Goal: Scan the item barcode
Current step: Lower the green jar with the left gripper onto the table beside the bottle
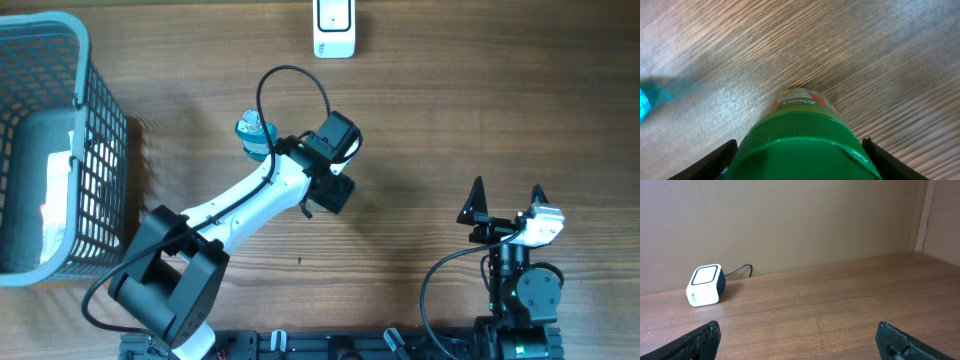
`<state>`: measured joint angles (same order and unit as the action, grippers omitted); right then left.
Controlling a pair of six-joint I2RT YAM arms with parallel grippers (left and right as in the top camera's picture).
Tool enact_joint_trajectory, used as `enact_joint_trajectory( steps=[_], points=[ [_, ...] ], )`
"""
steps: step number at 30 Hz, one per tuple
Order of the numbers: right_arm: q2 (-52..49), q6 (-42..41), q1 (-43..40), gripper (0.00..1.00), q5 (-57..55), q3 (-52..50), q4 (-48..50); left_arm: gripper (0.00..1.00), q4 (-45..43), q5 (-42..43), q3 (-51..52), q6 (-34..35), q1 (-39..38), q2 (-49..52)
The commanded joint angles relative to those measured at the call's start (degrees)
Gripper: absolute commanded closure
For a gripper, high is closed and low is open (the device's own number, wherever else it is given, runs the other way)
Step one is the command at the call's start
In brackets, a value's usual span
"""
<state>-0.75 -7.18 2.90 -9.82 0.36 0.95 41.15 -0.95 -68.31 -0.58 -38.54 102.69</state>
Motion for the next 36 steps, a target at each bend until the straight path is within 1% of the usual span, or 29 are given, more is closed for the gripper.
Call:
enact_joint_trajectory(
  steps=[1, 3, 5, 7, 8, 11, 13, 17, 18, 22, 25, 27, 28, 30, 31, 33, 36],
  points=[
    [0.2, 1.0, -0.2, 0.0, 0.9, 0.0, 0.3, 0.13, -0.2, -0.2, 0.0, -13.9, -0.3, 0.4],
    [0.2, 1.0, -0.2, 0.0, 0.9, 0.0, 0.3, 0.09, -0.3, -0.2, 0.0, -17.7, -0.3, 0.4],
    [0.2, 1.0, -0.2, 0.0, 0.9, 0.0, 0.3, 0.08, -0.6, -0.2, 0.0, -20.9, -0.3, 0.4],
    [0.2, 1.0, -0.2, 0.0, 0.9, 0.0, 0.3, 0.02, -0.6, -0.4, 0.0, -22.2, -0.3, 0.4],
    [0.2, 1.0, -0.2, 0.0, 0.9, 0.0, 0.3, 0.0, -1.0, -1.3, 0.0, -22.4, -0.3, 0.4],
    [0.2, 1.0, -0.2, 0.0, 0.9, 0.0, 0.3, 0.0, -2.7, -2.5, 0.0, -21.9, -0.3, 0.4],
    [0.2, 1.0, -0.2, 0.0, 0.9, 0.0, 0.3, 0.0, -3.3, -2.8, -0.2, -18.1, -0.3, 0.0],
    [0.2, 1.0, -0.2, 0.0, 0.9, 0.0, 0.3, 0.0, -3.2, -3.8, -1.1, -5.7, -0.3, -2.2],
    [0.2, 1.0, -0.2, 0.0, 0.9, 0.0, 0.3, 0.0, -3.2, -3.8, -1.2, -1.6, -0.3, -3.7],
    [0.2, 1.0, -0.2, 0.0, 0.9, 0.0, 0.3, 0.0, -3.2, -3.8, -1.2, 8.7, -0.3, -7.6],
    [0.2, 1.0, -0.2, 0.0, 0.9, 0.0, 0.3, 0.0, -2.9, -3.8, -1.2, 20.3, -0.5, -10.3],
    [0.2, 1.0, -0.2, 0.0, 0.9, 0.0, 0.3, 0.0, -2.4, -3.8, -1.2, 32.0, -0.6, -11.5],
    [0.2, 1.0, -0.2, 0.0, 0.9, 0.0, 0.3, 0.0, -1.6, -3.8, -1.2, 41.2, -0.6, -11.8],
    [0.2, 1.0, -0.2, 0.0, 0.9, 0.0, 0.3, 0.0, 0.3, -3.8, -1.2, 55.5, -0.6, -11.7],
    [0.2, 1.0, -0.2, 0.0, 0.9, 0.0, 0.3, 0.0, 0.9, -3.8, -1.2, 60.8, -0.7, -11.5],
    [0.2, 1.0, -0.2, 0.0, 0.9, 0.0, 0.3, 0.0, 0.3, -3.8, -1.2, 64.8, -1.3, -11.4],
    [0.2, 1.0, -0.2, 0.0, 0.9, 0.0, 0.3, 0.0, -2.0, -4.0, -1.2, 65.5, -2.5, -11.4]
  ],
)
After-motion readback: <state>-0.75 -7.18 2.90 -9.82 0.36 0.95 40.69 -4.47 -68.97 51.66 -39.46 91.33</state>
